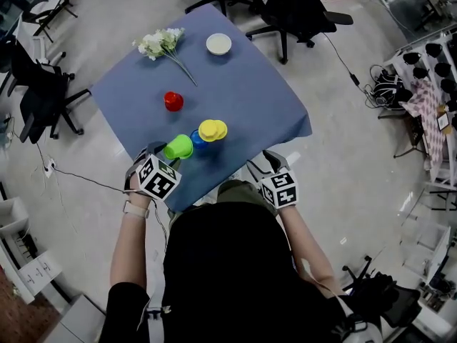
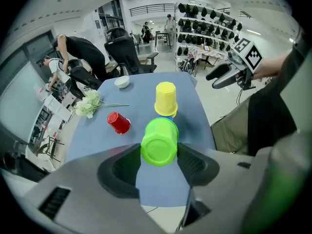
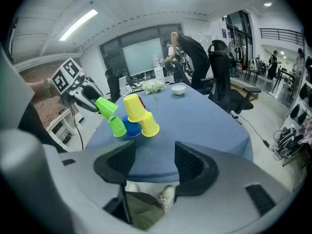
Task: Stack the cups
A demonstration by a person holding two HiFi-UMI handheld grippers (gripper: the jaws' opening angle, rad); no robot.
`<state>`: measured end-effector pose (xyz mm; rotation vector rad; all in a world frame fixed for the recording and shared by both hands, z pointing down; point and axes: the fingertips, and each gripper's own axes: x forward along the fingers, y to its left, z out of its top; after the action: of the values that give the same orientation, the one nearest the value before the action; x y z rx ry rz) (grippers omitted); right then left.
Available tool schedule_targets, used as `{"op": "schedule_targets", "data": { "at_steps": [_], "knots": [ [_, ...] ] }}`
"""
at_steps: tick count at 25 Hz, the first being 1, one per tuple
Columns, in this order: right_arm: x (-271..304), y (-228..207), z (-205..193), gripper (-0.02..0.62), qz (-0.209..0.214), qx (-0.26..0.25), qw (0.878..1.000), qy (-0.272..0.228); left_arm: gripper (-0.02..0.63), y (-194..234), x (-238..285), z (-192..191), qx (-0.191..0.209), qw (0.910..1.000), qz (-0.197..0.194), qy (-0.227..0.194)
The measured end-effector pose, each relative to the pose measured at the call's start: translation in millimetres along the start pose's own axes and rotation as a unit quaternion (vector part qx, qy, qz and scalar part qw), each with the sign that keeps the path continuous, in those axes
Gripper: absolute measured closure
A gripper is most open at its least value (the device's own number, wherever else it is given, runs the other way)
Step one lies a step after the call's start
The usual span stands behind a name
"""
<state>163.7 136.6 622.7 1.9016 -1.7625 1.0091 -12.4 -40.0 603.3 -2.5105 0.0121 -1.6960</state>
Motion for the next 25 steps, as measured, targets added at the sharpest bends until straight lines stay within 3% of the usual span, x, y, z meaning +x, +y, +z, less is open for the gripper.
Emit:
{"op": "schedule_targets", "data": {
  "at_steps": [9,15,25],
  "knots": [
    [-1.7,-15.8,-1.7,0.331,-0.007,0.017,1.000,-0.003,0.367,-1.2,14.9,16.1,0.040,0.9984,-0.001,0.039],
    [-3.4,-24.9,0.6,0.331,-0.010,0.023,1.000,-0.005,0.367,2.8,17.5,11.7,0.082,0.9922,0.005,0.094],
    [0.5,-29.3,2.9,0.331,-0.008,0.025,1.000,-0.004,0.363,0.4,29.0,26.7,0.106,0.9906,0.005,0.087]
  ]
}}
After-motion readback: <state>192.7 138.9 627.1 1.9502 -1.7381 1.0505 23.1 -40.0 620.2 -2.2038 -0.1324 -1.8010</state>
